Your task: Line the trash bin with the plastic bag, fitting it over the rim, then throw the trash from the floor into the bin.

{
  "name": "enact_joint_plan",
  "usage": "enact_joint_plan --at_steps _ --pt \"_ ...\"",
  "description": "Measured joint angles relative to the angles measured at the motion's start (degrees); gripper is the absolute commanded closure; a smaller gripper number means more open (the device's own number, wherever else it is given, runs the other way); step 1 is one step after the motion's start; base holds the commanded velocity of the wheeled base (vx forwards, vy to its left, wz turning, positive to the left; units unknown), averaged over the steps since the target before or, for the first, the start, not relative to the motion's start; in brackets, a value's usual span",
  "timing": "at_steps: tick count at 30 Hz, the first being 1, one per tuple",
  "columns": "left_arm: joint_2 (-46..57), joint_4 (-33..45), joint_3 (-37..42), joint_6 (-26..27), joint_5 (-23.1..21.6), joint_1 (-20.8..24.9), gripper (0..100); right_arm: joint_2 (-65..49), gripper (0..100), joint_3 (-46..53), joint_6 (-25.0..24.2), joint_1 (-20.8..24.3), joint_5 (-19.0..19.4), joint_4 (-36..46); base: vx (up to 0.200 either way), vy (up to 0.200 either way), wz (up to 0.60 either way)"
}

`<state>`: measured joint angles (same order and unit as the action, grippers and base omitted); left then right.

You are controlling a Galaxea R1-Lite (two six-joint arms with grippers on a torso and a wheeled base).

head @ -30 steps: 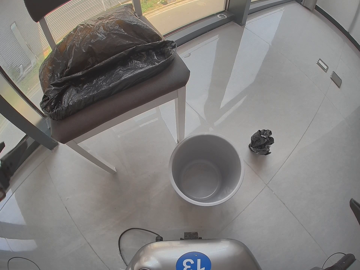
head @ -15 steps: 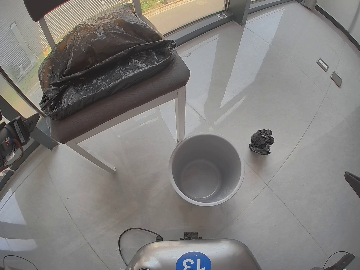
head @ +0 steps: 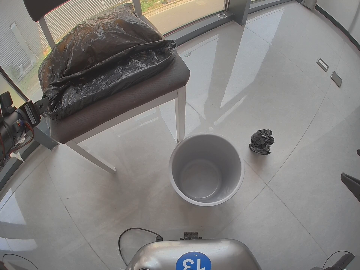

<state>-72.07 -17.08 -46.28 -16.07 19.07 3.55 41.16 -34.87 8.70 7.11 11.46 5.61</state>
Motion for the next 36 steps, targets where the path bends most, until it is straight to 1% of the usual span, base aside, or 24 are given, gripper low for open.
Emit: enact_joint_plan --at_steps 5,17,24,33,34,36 --pt "-3.8 -1.0 -3.8 -1.2 2.2 0.3 0 0.0 0 -0.3 0.1 0.4 0.0 0.0 0.0 0.0 0.0" --pt "-11.6 -1.3 -9.7 -1.6 4.3 1.2 0 0.1 0 -0.3 0.1 0.8 -0.1 0.0 0.0 0.0 0.0" --pt "-13.4 -0.8 -10.3 -1.5 5.7 1.4 0 0.2 0 -0.2 0.1 0.8 -0.3 0.0 0.0 0.0 0.0" --pt "-14.0 -0.9 -9.9 -1.4 5.8 1.4 0 1.1 0 0.1 0.1 0.8 -0.1 -0.2 0.0 0.0 0.0" --pt "-14.1 -0.9 -9.9 -1.3 5.8 1.4 100 1.3 0 0.0 0.1 0.8 -0.1 -0.4 0.0 0.0 0.0" --pt "-14.3 -0.9 -9.9 -1.2 5.8 1.4 100 1.6 0 -0.1 0.0 0.8 -0.1 -0.8 0.0 0.0 0.0"
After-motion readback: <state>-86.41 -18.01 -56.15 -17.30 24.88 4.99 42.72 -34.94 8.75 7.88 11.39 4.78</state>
